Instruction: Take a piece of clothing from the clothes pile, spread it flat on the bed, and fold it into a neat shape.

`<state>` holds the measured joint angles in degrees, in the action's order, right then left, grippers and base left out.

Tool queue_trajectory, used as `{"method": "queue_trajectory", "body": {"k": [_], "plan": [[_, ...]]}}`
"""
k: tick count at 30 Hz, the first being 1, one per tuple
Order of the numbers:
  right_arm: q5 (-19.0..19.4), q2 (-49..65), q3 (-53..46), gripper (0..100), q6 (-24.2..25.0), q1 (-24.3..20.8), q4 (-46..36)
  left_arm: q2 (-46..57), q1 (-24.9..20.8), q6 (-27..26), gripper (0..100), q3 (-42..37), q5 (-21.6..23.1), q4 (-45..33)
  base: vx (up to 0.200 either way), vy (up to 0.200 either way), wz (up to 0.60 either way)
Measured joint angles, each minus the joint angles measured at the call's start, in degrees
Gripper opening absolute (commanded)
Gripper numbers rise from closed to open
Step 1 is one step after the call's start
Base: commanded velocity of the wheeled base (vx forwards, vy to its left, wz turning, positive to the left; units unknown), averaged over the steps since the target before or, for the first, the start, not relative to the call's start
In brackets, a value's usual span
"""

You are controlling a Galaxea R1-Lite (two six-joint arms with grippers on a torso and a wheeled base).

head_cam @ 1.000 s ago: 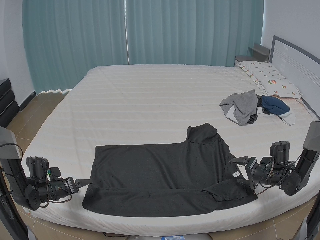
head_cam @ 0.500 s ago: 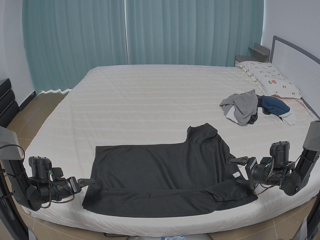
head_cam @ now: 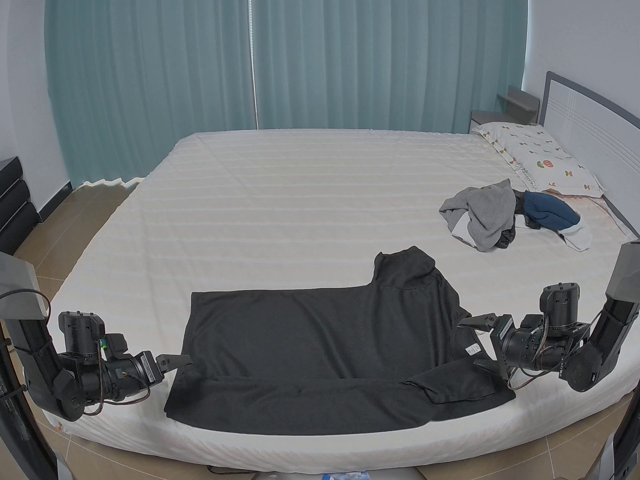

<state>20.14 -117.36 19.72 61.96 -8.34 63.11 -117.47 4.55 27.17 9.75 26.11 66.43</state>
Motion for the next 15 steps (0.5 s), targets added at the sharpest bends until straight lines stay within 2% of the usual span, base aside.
{"method": "queue_trajectory", "body": {"k": [1,15], "plan": [[0.0,0.0,0.0,100,0.0,0.0,0.0,0.0,0.0,0.0,100,0.0,0.0,0.0,0.000,-0.200,0.00],[0.0,-0.1,0.0,100,-0.1,-0.1,0.0,0.0,-0.5,0.0,100,-0.1,-0.1,0.0,0.000,0.000,0.00]]}}
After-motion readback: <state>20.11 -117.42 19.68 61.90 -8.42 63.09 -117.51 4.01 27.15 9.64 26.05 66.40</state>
